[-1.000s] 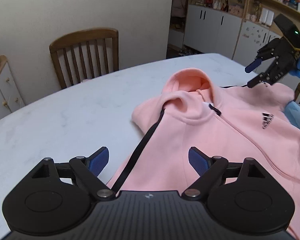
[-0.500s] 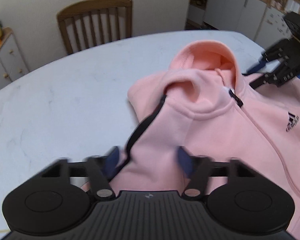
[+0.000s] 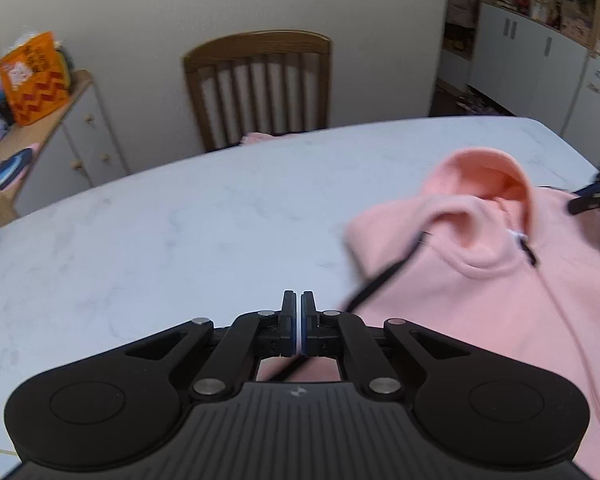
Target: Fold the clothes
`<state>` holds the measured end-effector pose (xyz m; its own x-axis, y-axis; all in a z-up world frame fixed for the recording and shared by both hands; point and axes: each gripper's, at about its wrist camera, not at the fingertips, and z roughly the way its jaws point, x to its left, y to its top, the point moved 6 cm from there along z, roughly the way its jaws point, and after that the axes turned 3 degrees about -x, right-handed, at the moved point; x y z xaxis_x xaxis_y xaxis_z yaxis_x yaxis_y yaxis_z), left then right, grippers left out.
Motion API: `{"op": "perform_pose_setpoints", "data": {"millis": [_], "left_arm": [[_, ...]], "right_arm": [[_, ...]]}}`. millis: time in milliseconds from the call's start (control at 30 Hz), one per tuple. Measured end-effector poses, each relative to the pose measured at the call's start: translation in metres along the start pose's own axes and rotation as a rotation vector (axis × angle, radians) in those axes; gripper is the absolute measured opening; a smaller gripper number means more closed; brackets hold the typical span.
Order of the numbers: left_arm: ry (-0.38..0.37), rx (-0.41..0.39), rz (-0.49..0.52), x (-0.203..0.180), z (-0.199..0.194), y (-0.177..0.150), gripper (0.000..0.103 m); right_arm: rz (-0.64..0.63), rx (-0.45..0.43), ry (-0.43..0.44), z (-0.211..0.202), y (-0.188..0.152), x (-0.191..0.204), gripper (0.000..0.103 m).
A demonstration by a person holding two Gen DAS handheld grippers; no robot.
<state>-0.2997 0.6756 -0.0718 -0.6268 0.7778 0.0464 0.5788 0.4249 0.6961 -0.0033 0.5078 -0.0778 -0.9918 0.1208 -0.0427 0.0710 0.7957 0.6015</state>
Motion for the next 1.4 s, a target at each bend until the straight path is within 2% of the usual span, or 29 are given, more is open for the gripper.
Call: {"op": "perform_pose_setpoints", "data": {"millis": [67,167,200,267,300,400,500,600,667,767,900,1033,1233,1267,1400], "left_arm": [[-0.025,0.018,0.028,-0.012,-0.005,-0.006,0.002],[-0.082,0.046,0.059,-0.028,-0.016,-0.019,0.013],[-0.106,0.051,0.068,-0.034,-0.021,-0.024,0.022],[-0.145,0.051,0.102,-0.047,-0.029,-0.034,0.050],[-0.162,0.046,0.123,-0.055,-0.033,-0.039,0.069],[-0.237,0.041,0.174,-0.077,-0.043,-0.051,0.070],[-0.354,0.063,0.230,-0.110,-0.055,-0.066,0.070],[-0.469,0.094,0.300,-0.147,-0.071,-0.085,0.070],[-0.470,0.136,0.342,-0.166,-0.077,-0.103,0.070],[-0.436,0.202,0.362,-0.186,-0.088,-0.129,0.070],[-0.274,0.255,0.377,-0.198,-0.101,-0.160,0.070],[-0.152,0.257,0.261,-0.192,-0.112,-0.168,0.073],[-0.079,0.292,0.135,-0.179,-0.118,-0.179,0.073],[-0.071,0.301,0.121,-0.178,-0.120,-0.180,0.073],[-0.063,0.317,0.140,-0.177,-0.126,-0.182,0.073]], "right_arm": [[0.043,0.008,0.020,-0.007,-0.003,-0.001,0.103],[0.102,0.013,0.027,-0.034,-0.013,-0.010,0.103],[0.115,0.018,0.000,-0.046,-0.019,-0.016,0.103],[0.141,0.026,-0.055,-0.069,-0.032,-0.028,0.103],[0.155,0.030,-0.082,-0.081,-0.038,-0.034,0.103],[0.210,0.049,-0.179,-0.117,-0.066,-0.053,0.103],[0.271,0.072,-0.282,-0.154,-0.098,-0.074,0.103],[0.305,0.098,-0.298,-0.170,-0.135,-0.088,0.103],[0.325,0.116,-0.307,-0.181,-0.159,-0.096,0.103],[0.211,0.129,-0.222,-0.169,-0.175,-0.087,0.103],[0.004,0.123,-0.106,-0.139,-0.172,-0.055,0.103],[-0.083,0.131,-0.081,-0.121,-0.169,-0.049,0.103],[-0.214,0.142,-0.044,-0.095,-0.163,-0.039,0.103],[-0.236,0.148,-0.065,-0.095,-0.163,-0.043,0.103],[-0.161,0.151,-0.065,-0.096,-0.162,-0.072,0.103]]}}
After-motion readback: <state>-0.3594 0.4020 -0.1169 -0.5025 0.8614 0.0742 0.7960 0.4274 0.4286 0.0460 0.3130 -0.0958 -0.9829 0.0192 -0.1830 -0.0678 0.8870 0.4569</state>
